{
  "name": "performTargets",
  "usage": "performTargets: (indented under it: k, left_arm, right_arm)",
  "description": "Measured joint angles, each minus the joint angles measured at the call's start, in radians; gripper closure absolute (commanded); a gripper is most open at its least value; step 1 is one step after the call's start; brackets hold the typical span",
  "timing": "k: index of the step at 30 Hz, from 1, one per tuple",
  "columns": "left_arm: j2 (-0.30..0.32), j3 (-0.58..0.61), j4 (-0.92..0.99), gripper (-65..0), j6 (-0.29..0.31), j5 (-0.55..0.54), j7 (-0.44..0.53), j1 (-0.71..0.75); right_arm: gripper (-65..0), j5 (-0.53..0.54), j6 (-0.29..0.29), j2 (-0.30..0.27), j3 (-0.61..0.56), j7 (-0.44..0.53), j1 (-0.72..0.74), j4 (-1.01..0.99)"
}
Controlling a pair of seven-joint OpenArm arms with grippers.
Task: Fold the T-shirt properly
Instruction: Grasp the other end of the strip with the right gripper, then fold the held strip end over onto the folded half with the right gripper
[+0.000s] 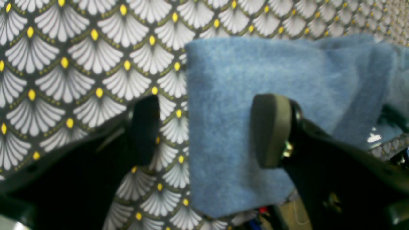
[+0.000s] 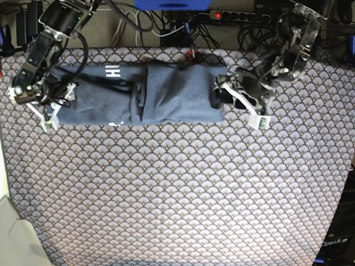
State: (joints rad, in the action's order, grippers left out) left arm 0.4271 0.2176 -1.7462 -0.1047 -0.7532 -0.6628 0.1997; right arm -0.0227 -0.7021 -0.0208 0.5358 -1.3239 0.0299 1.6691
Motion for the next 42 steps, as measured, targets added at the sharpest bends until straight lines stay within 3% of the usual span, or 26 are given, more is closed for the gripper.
performTargets:
  k: [4,14,24,31,38,42]
  left_arm:
    - [0.0,0.0,-0.017,-44.5,0.0,0.0,0.0,0.0]
    - [0.022,0.0,-0.021,-44.5,0.0,0.0,0.0,0.002]
    - [0.025,-0.009,-0.064,-44.4,0.001,0.0,-0.009,0.03]
    - [0.029,-0.148,-0.093,-44.4,0.0,-0.003,0.001,0.092]
    - [0.03,-0.2,-0.045,-44.4,0.0,0.0,0.0,0.136]
    - [0.027,-0.201,-0.014,-44.4,0.0,0.0,0.0,0.139]
  right_arm:
    - [-32.6,0.002,0.001,0.001,0.0,0.01,0.004,-0.031]
    - [0.0,0.061,0.003,-0.028,-0.004,0.025,0.039,-0.149]
    - [0.0,0.017,0.0,-0.006,-0.008,-0.003,-0.021,0.001]
    - [0.0,0.0,0.003,-0.008,-0.011,-0.002,-0.046,0.182]
    - [0.0,-0.003,0.003,0.007,-0.013,-0.003,-0.049,0.185]
    - [0.0,-0.01,0.003,0.007,-0.076,-0.002,-0.06,0.19]
